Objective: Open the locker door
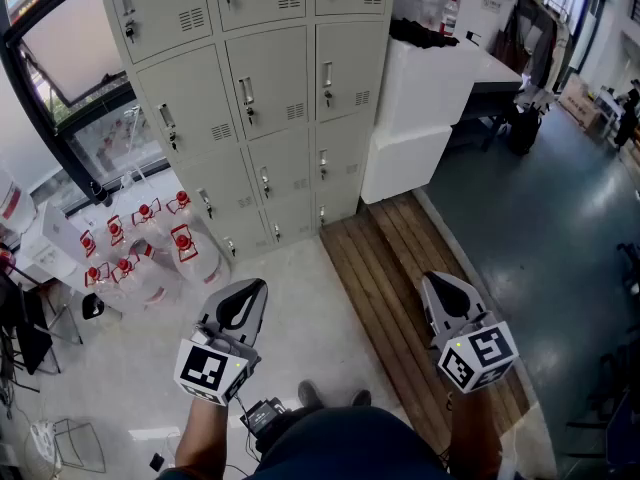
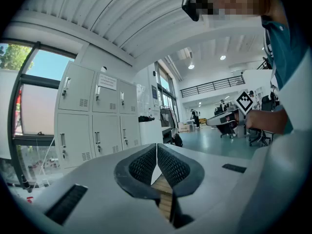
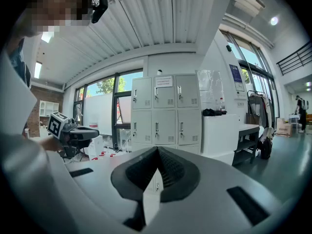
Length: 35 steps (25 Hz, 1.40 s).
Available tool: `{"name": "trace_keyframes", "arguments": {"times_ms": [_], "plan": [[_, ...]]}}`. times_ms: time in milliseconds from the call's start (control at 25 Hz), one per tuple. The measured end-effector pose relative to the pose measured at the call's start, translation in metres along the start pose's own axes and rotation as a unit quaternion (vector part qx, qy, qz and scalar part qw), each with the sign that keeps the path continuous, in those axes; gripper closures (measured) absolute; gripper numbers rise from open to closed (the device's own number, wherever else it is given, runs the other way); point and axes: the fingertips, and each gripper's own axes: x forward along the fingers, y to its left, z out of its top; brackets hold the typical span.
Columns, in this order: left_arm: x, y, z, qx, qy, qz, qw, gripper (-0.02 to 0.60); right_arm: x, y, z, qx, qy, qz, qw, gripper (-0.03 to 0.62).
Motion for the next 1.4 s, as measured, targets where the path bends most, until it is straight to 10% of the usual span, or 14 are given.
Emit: {"name": "trace_keyframes", "arguments": {"times_ms": [1400], "plan": [[0.001,0.048,-0.015,-0.004,-0.016,-0.039,0.9991,0.563,0.035,0.028,0.002,0.017,-0.016,-0.039,0.999,0.557]]}}
